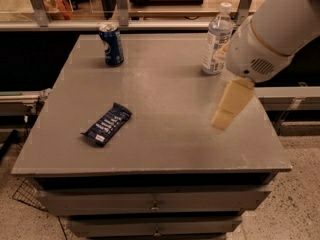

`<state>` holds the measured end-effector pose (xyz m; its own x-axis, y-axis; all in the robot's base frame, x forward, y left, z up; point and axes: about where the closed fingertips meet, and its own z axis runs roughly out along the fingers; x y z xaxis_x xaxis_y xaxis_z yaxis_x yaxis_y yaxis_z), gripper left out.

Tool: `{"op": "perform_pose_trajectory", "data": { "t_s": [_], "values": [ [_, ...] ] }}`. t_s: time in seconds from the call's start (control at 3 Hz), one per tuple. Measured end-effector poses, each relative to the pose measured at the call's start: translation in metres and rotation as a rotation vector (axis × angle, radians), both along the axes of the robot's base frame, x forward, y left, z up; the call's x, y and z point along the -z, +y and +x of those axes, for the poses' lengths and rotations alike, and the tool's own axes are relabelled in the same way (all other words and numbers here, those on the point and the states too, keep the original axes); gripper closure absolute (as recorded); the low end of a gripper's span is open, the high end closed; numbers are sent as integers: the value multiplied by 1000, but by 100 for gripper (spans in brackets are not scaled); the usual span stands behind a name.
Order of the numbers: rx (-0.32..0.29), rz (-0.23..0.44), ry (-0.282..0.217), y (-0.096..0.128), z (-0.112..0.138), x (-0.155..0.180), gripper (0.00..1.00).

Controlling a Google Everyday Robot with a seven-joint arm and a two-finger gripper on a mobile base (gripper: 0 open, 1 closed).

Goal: Move rxbar blueberry near blue plastic bottle

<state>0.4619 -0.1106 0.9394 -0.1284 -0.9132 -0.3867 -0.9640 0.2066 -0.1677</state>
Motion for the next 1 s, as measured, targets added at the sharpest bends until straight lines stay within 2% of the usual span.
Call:
{"op": "perform_pose_trajectory", "data": {
  "t_s": [0.33, 0.67, 1.0],
  "values": [
    [-68, 124, 39, 68, -3, 22, 0],
    [-109, 228, 61, 132, -7, 43, 0],
    [-111, 298, 69, 177, -4, 66, 0]
  ]
}}
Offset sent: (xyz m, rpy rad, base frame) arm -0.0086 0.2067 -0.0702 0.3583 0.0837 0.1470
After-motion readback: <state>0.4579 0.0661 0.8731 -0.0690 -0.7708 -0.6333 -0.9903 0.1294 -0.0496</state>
